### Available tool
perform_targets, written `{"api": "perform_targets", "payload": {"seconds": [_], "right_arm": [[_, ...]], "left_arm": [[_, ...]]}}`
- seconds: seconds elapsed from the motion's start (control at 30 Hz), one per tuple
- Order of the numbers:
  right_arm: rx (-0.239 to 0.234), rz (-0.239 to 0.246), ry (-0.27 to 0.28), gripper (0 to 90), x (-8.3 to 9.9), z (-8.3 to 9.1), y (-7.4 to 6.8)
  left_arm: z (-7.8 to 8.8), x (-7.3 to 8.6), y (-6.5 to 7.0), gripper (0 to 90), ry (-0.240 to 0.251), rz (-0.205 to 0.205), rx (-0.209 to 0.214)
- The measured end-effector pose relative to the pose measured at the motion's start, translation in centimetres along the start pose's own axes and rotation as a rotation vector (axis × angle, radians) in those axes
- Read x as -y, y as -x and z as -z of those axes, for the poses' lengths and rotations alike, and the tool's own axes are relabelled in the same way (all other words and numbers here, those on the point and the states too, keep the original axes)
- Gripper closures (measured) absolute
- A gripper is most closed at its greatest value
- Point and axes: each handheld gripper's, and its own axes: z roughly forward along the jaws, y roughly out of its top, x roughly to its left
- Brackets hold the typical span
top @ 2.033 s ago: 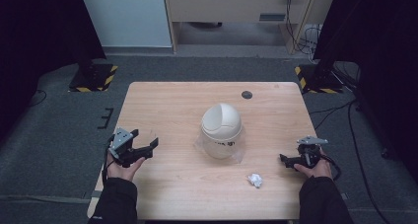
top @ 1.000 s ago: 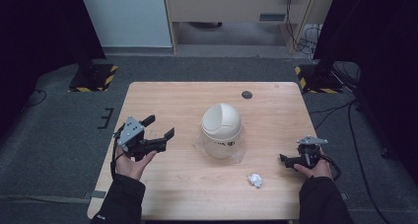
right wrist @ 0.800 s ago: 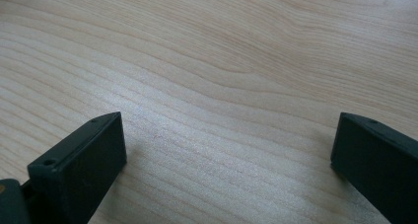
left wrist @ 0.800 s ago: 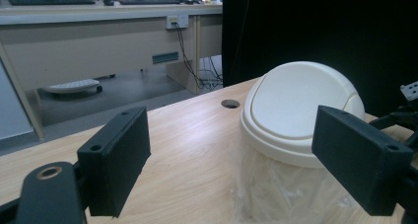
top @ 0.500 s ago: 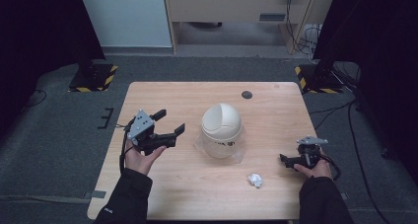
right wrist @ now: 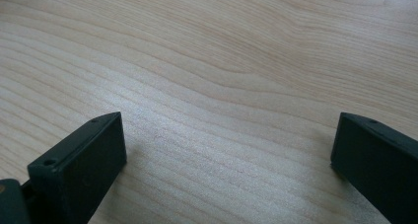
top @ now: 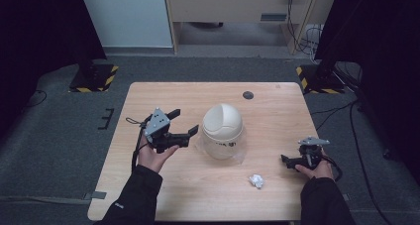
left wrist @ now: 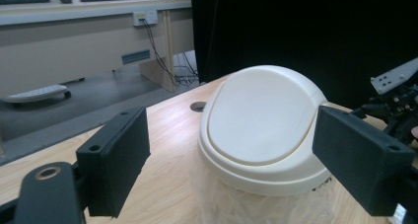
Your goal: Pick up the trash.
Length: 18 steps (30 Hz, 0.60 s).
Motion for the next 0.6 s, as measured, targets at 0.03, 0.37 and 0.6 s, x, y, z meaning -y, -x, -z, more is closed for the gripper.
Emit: {"api": "perform_targets", "payload": {"seconds": [0.03, 0.37, 0.6], "right_arm": [[0.0, 0.0, 0.0, 0.7, 0.0, 0.0, 0.0], [0.0, 0.0, 0.0, 0.7, 0.0, 0.0, 0.0], [0.0, 0.0, 0.0, 0.7, 0.0, 0.0, 0.0]], "left_arm": [[-0.2, 0.0, 0.1, 14.0, -0.003, -0.002, 0.004], [-2.4, 0.1, 1.5, 13.7, -0.027, -0.035, 0.065], [-3.4, 0.0, 2.1, 13.7, -0.041, -0.043, 0.092]]}}
